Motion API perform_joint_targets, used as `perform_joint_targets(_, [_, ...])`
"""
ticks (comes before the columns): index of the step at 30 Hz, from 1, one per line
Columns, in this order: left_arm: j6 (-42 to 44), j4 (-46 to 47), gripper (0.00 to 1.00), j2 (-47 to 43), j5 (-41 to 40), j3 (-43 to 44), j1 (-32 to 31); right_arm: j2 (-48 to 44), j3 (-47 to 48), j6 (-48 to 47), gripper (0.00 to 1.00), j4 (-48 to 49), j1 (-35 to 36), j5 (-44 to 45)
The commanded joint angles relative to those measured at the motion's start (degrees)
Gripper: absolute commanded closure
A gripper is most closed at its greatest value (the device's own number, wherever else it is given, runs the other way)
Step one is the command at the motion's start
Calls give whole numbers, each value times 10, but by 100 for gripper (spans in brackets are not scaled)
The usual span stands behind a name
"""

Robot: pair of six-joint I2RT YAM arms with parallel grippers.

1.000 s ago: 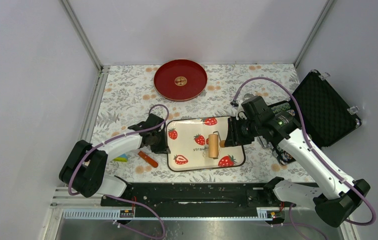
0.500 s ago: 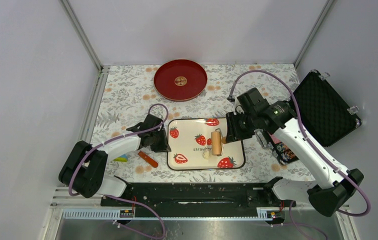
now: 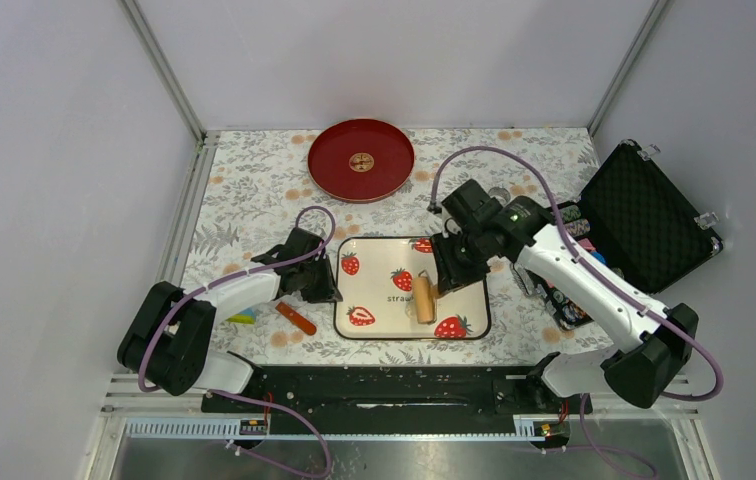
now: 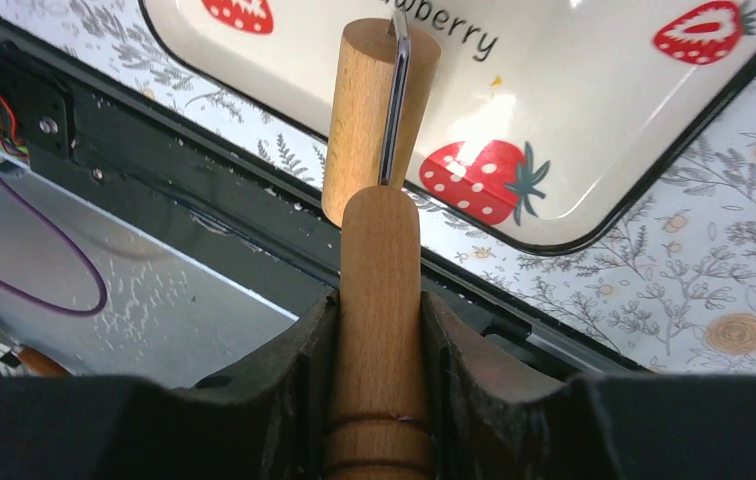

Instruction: Roll out the dumpling wrappers from the dough

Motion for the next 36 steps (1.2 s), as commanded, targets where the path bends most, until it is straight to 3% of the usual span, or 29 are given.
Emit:
perform_joint_targets(1, [20, -4, 100, 13, -28, -12, 4, -8, -29, 17, 100, 49, 35, 5])
perform_joint_targets(11, [20, -4, 100, 14, -27, -11, 4, 14, -81, 10, 100, 117, 57, 92])
perform_joint_targets(25, [21, -3, 100, 15, -26, -12, 4, 93, -11, 19, 100, 139, 57, 134])
perform_joint_targets(36, [22, -3, 100, 17, -26, -10, 4, -13, -40, 51, 100, 134, 59, 119])
